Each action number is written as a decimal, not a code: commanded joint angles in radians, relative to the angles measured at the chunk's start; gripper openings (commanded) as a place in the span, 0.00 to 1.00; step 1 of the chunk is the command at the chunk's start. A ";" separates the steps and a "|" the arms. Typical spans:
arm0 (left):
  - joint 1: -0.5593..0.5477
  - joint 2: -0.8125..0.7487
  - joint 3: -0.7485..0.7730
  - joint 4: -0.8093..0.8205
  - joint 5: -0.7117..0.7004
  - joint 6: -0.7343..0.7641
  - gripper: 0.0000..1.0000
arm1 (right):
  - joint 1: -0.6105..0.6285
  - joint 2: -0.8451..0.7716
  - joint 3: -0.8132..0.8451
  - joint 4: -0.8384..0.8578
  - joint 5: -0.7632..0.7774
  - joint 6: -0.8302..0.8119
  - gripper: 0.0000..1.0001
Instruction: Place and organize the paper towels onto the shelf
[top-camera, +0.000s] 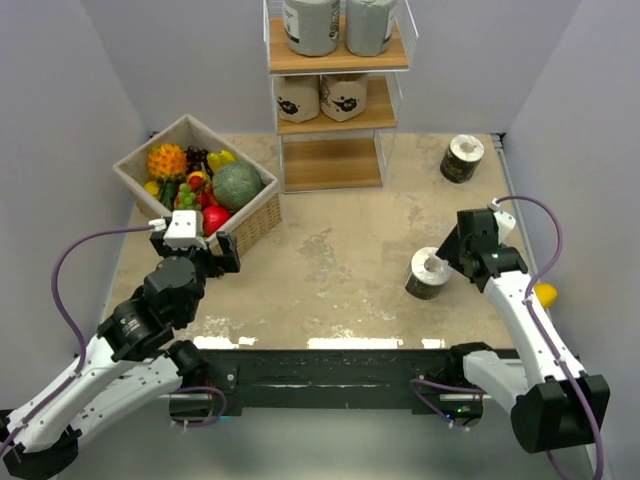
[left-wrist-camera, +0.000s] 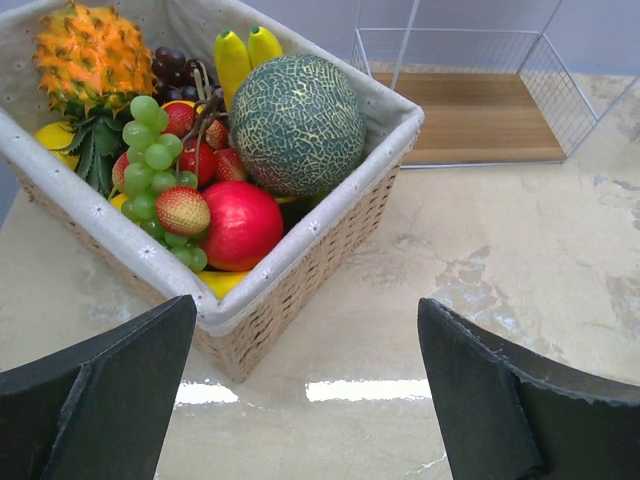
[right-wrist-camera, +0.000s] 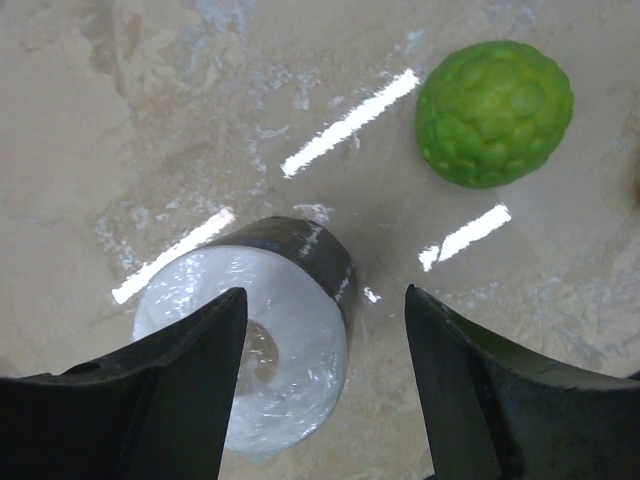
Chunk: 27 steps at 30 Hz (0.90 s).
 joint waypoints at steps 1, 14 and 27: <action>0.001 -0.009 0.007 0.041 0.008 0.016 0.97 | -0.006 -0.065 -0.022 0.131 -0.103 -0.069 0.68; 0.001 -0.001 0.007 0.037 0.017 0.016 0.97 | -0.015 -0.027 -0.115 0.223 -0.226 -0.106 0.77; 0.001 0.013 0.007 0.044 0.016 0.020 0.96 | 0.006 -0.123 -0.181 0.427 -0.559 -0.019 0.64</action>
